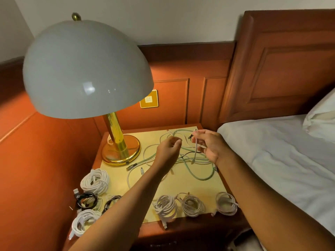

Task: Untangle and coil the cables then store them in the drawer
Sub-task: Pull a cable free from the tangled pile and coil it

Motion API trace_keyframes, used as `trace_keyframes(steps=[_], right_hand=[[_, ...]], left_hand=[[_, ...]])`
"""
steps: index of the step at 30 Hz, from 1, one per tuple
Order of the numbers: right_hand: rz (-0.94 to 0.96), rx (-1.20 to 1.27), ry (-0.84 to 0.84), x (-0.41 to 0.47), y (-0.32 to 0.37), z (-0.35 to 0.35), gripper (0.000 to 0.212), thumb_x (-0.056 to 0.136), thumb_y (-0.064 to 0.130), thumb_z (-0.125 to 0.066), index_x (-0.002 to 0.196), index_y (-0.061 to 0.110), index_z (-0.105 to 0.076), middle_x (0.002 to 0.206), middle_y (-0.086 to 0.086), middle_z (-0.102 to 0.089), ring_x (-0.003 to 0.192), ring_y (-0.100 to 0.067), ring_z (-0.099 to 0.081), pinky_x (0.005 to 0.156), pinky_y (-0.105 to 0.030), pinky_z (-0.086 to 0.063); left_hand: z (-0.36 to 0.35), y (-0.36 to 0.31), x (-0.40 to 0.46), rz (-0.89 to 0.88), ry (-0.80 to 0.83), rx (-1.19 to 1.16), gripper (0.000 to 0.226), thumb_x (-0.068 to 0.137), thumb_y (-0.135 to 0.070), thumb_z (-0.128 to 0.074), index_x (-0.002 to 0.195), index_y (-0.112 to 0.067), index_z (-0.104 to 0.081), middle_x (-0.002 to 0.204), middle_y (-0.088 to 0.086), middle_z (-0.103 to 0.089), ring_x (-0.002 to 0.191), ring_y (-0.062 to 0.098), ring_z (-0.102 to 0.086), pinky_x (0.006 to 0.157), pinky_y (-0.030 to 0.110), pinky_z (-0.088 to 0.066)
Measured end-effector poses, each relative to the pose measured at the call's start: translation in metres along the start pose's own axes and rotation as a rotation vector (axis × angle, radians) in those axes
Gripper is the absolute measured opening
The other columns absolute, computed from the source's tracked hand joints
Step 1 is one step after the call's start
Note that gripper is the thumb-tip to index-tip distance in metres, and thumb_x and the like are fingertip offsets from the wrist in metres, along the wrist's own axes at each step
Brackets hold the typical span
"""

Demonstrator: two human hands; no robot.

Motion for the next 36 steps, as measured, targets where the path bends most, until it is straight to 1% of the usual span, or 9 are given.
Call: trace_keyframes(steps=[9, 12, 14, 18, 22, 25, 28, 32, 36], right_hand=[[0.192, -0.104, 0.001, -0.03, 0.061, -0.029, 0.013, 0.09, 0.019, -0.066, 0.097, 0.008, -0.069, 0.105, 0.004, -0.063, 0.099, -0.012, -0.052, 0.085, -0.031, -0.036], [0.331, -0.185, -0.03, -0.034, 0.08, -0.035, 0.024, 0.092, 0.027, -0.063, 0.094, 0.004, -0.07, 0.154, 0.002, -0.035, 0.14, -0.022, -0.034, 0.106, -0.042, -0.03], [0.408, -0.192, -0.045, -0.037, 0.085, -0.038, 0.027, 0.094, 0.025, -0.061, 0.09, 0.0, -0.07, 0.158, 0.008, -0.028, 0.143, -0.018, -0.03, 0.102, -0.035, -0.029], [0.505, -0.184, -0.142, -0.05, 0.084, -0.034, 0.023, 0.095, 0.02, -0.057, 0.102, 0.0, -0.066, 0.122, 0.018, -0.06, 0.115, -0.009, -0.058, 0.08, -0.013, -0.048], [0.569, -0.364, -0.173, -0.053, 0.077, -0.029, 0.023, 0.093, 0.018, -0.057, 0.07, 0.025, -0.055, 0.139, 0.005, -0.055, 0.139, -0.011, -0.034, 0.107, -0.028, -0.025], [0.559, -0.396, -0.179, -0.056, 0.064, -0.021, 0.014, 0.092, 0.018, -0.058, 0.086, 0.014, -0.071, 0.126, 0.003, -0.062, 0.116, -0.009, -0.052, 0.096, -0.03, -0.043], [0.594, -0.4, -0.062, -0.058, 0.05, -0.025, 0.017, 0.093, 0.015, -0.06, 0.088, -0.002, -0.062, 0.078, -0.016, -0.066, 0.065, -0.012, -0.055, 0.061, -0.022, -0.049], [0.508, -0.469, 0.151, -0.048, 0.011, -0.038, 0.013, 0.094, 0.031, -0.057, 0.099, 0.019, -0.059, 0.068, -0.002, -0.063, 0.062, -0.008, -0.059, 0.061, -0.023, -0.049], [0.246, -0.575, 0.225, -0.017, -0.029, -0.04, 0.026, 0.101, 0.027, -0.049, 0.085, 0.018, -0.067, 0.068, -0.003, -0.058, 0.068, -0.015, -0.053, 0.073, -0.031, -0.045]], left_hand=[[0.001, -0.037, -0.019, -0.02, 0.044, 0.166, 0.021, 0.095, -0.021, -0.058, 0.092, -0.006, -0.071, 0.087, 0.008, -0.068, 0.079, 0.02, -0.059, 0.074, 0.034, -0.05], [-0.01, -0.017, -0.038, 0.338, 0.15, -0.246, 0.052, 0.101, -0.041, -0.043, 0.071, -0.007, -0.067, 0.058, 0.002, -0.052, 0.055, 0.016, -0.045, 0.054, 0.027, -0.036], [-0.031, -0.017, -0.053, 0.527, 0.312, -0.6, 0.069, 0.101, -0.055, -0.026, 0.072, -0.007, -0.066, 0.058, 0.003, -0.052, 0.052, 0.014, -0.043, 0.051, 0.025, -0.03], [-0.038, -0.018, -0.047, 0.609, 0.283, -0.817, 0.061, 0.101, -0.055, -0.029, 0.087, -0.007, -0.064, 0.073, 0.005, -0.062, 0.064, 0.015, -0.052, 0.057, 0.026, -0.037], [-0.021, -0.005, -0.034, 0.616, -0.002, -0.856, 0.022, 0.098, -0.024, -0.053, 0.089, -0.007, -0.063, 0.073, 0.004, -0.054, 0.064, 0.014, -0.049, 0.057, 0.025, -0.037], [0.0, -0.002, -0.021, 0.532, -0.144, -0.909, 0.01, 0.096, -0.012, -0.055, 0.093, -0.005, -0.06, 0.084, 0.008, -0.056, 0.076, 0.018, -0.054, 0.064, 0.027, -0.043], [0.014, -0.012, -0.012, 0.451, -0.129, -0.98, 0.011, 0.098, -0.009, -0.049, 0.095, -0.006, -0.058, 0.081, 0.008, -0.061, 0.08, 0.02, -0.059, 0.071, 0.029, -0.047], [0.033, -0.035, 0.0, 0.335, -0.055, -1.015, 0.011, 0.097, -0.004, -0.05, 0.1, -0.001, -0.06, 0.065, 0.005, -0.055, 0.062, 0.015, -0.055, 0.064, 0.028, -0.051], [0.052, -0.053, 0.002, 0.207, -0.011, -0.749, 0.024, 0.098, -0.02, -0.054, 0.085, -0.005, -0.065, 0.058, 0.0, -0.047, 0.052, 0.011, -0.043, 0.051, 0.025, -0.039]])
Point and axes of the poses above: each hand's wrist, its own x-axis towards the middle knuckle, its own z-axis out of the back of the hand, y = z × x, the point moved 10 cm from there along x, towards the middle knuckle
